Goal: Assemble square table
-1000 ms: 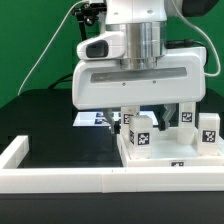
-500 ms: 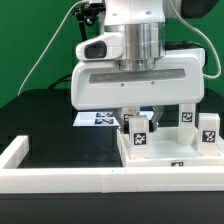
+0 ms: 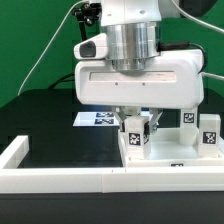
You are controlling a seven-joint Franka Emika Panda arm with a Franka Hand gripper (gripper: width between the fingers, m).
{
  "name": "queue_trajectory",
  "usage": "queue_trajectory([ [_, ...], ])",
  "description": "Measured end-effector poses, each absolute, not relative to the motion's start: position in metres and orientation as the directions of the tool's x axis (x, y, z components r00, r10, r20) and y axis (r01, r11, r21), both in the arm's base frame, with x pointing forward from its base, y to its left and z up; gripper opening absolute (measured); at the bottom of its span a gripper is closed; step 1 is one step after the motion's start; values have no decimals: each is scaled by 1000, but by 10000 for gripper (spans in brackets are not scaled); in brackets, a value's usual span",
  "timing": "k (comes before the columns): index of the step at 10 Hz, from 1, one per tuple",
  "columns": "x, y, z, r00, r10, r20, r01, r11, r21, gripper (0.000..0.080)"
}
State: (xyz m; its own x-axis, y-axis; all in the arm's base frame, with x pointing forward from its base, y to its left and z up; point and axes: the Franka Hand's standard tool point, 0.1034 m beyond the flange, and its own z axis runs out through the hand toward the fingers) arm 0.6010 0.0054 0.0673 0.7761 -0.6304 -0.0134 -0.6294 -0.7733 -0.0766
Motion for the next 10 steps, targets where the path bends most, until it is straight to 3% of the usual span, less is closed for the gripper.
queue_trajectory([
  [3,602,11,67,447,-893,-46,-894,-443,-71,290],
  [7,603,11,67,65,-994,-93,-997,-60,-55,290],
  [8,603,11,67,101,-991,-91,-994,-96,-58,290],
  [9,602,11,67,134,-987,-90,-990,-129,-59,362],
  [10,601,10,67,182,-979,-93,-983,-177,-56,500],
])
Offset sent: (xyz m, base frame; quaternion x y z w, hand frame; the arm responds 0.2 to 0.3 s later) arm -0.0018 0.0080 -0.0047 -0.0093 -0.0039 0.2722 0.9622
